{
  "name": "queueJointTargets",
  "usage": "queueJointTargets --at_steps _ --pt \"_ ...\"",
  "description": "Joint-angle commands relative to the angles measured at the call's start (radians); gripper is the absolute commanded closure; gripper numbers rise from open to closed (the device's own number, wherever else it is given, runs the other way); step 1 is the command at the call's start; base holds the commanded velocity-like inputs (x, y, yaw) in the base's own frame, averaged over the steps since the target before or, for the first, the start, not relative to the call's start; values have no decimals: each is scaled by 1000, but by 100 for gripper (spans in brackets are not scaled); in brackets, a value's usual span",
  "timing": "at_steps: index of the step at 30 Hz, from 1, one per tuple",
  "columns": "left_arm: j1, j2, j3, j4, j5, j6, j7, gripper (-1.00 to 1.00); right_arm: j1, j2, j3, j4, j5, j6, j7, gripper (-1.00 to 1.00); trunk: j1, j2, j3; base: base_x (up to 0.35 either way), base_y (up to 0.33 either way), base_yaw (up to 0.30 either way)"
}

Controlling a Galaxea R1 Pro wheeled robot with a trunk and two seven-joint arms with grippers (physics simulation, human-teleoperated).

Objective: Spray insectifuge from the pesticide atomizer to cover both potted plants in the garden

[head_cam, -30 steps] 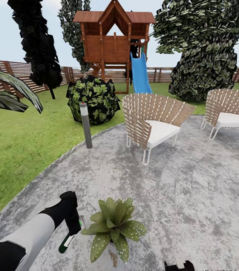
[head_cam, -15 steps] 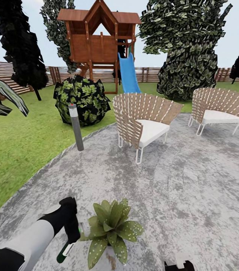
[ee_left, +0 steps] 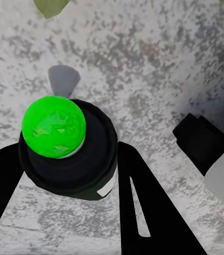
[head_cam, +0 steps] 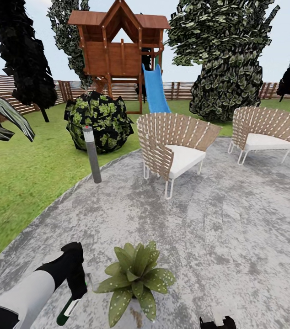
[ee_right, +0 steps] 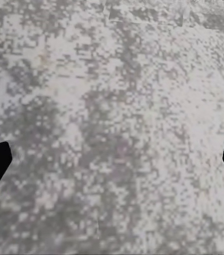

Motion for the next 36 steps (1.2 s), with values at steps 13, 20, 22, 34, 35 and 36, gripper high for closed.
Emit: queueJointTargets --at_steps 13,20,22,34,35,36 --pt "0 2 -4 -13 0 8 6 100 -1 0 -7 3 11 -4 -4 -100 0 0 -1 5 121 -140" --pt "0 0 31 -4 1 9 61 100 -1 0 -7 3 11 -4 -4 -100 0 0 -1 -211 200 -18" --pt "0 0 84 -3 0 8 62 100 -1 0 -7 4 11 -4 -4 -100 0 0 -1 186 253 -5" --pt "-12 -15 90 -53 -6 7 64 100 -1 0 -7 5 12 -4 -3 -100 0 0 1 54 52 -193" --pt "-16 -26 90 -71 -9 7 63 100 -1 0 -7 5 12 -4 -3 -100 0 0 1 0 0 -17" --pt "-17 -33 89 -77 -10 7 63 100 -1 0 -7 5 12 -4 -3 -100 0 0 2 0 0 -11"
